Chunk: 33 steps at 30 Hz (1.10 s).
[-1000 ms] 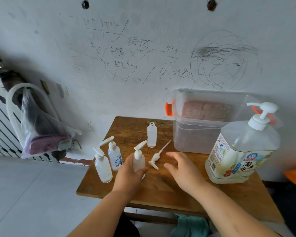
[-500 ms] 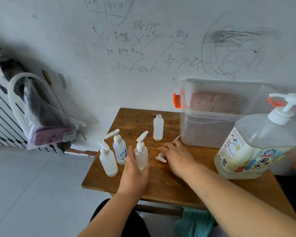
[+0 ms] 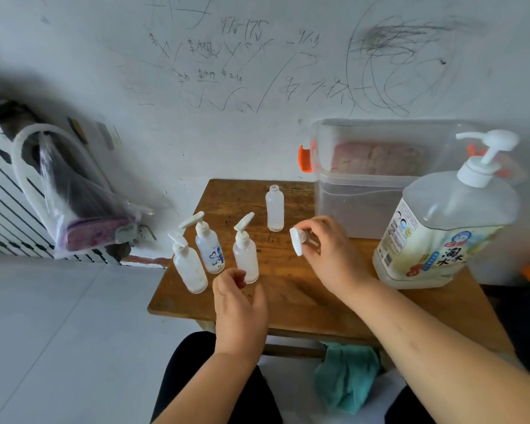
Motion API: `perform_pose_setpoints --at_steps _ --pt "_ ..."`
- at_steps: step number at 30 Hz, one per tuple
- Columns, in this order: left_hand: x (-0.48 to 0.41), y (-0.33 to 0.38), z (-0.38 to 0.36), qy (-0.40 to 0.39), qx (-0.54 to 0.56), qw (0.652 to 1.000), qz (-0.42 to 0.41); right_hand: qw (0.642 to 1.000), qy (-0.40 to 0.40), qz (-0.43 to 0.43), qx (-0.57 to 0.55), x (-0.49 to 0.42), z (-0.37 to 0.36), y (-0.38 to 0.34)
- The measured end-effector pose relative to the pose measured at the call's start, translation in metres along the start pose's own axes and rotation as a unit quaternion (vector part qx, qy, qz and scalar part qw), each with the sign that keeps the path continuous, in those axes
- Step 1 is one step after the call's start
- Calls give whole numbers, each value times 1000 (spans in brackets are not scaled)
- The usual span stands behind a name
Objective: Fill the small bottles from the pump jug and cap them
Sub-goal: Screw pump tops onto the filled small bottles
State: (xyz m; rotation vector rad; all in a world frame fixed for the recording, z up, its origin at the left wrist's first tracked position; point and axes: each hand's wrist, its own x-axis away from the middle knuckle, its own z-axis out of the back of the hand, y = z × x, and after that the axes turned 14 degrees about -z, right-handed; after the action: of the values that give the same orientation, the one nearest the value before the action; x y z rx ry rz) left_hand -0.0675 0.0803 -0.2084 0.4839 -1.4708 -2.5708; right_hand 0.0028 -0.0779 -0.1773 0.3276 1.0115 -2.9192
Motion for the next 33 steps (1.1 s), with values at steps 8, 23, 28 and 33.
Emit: perform_pose_setpoints --at_steps 8,23,28,33 --pt "-4 27 -26 -156 -8 986 -61 988 36 -74 -128 20 27 12" --pt "-141 61 -97 20 77 989 124 982 56 -84 -162 9 63 14" --pt "-157 54 -107 32 68 990 122 982 41 -90 -163 7 70 16" --pt "-148 50 -105 17 8 998 66 980 45 -104 -164 4 72 18"
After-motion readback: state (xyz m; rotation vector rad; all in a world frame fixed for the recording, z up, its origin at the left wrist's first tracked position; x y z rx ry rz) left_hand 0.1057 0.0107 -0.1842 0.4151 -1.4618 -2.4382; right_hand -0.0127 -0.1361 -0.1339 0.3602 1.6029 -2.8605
